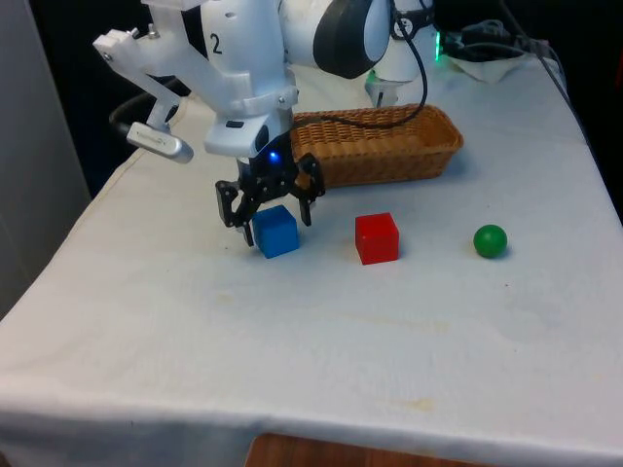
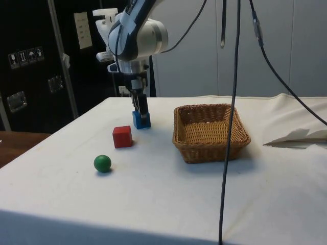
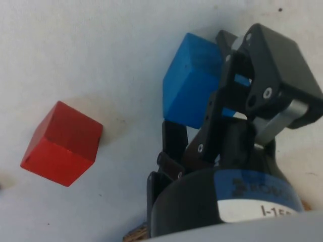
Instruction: Place all non-red objects into the basket.
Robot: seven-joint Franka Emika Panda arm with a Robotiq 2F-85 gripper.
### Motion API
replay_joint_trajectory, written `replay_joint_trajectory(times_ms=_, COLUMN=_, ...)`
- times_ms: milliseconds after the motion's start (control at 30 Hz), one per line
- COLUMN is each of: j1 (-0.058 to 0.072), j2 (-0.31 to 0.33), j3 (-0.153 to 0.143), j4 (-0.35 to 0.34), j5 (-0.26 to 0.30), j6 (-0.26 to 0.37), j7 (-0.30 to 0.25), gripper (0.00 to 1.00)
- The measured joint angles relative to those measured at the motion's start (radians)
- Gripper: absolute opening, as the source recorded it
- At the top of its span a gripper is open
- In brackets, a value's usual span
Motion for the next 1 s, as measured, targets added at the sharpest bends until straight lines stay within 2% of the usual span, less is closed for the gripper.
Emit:
replay_joint_trajectory(times_ms=33, j1=-0.001, j2=0.0, j3=0.0, j4=0.0, j5=0.0, j6=-0.001, j7=0.0, gripper=0.63)
replay_joint_trajectory(times_ms=167, j1=-0.001, j2=0.0, j3=0.0, j4=0.001, j5=0.001, j6=-0.002, j7=-0.001, gripper=0.19)
replay_joint_trajectory(times_ms=200, j1=-0.002, j2=0.0, j3=0.0, j4=0.001, j5=0.001, j6=-0.002, j7=-0.001, gripper=0.19)
replay_joint_trajectory(times_ms=233, j1=-0.002, j2=0.0, j3=0.0, j4=0.002, j5=0.001, j6=-0.002, j7=-0.001, gripper=0.07)
replay_joint_trajectory(times_ms=267, j1=-0.002, j2=-0.001, j3=0.0, j4=0.003, j5=0.001, j6=-0.004, j7=-0.001, gripper=0.02)
replay_joint_trajectory(times_ms=633, j1=-0.003, j2=0.0, j3=-0.001, j4=0.006, j5=0.003, j6=-0.008, j7=-0.002, gripper=0.02)
replay_joint_trajectory(times_ms=867, j1=-0.001, j2=-0.053, j3=-0.02, j4=0.004, j5=0.002, j6=-0.068, j7=-0.009, gripper=0.02)
replay_joint_trajectory(times_ms=1000, j1=0.0, j2=-0.082, j3=-0.023, j4=-0.011, j5=-0.001, j6=-0.075, j7=-0.009, gripper=0.02)
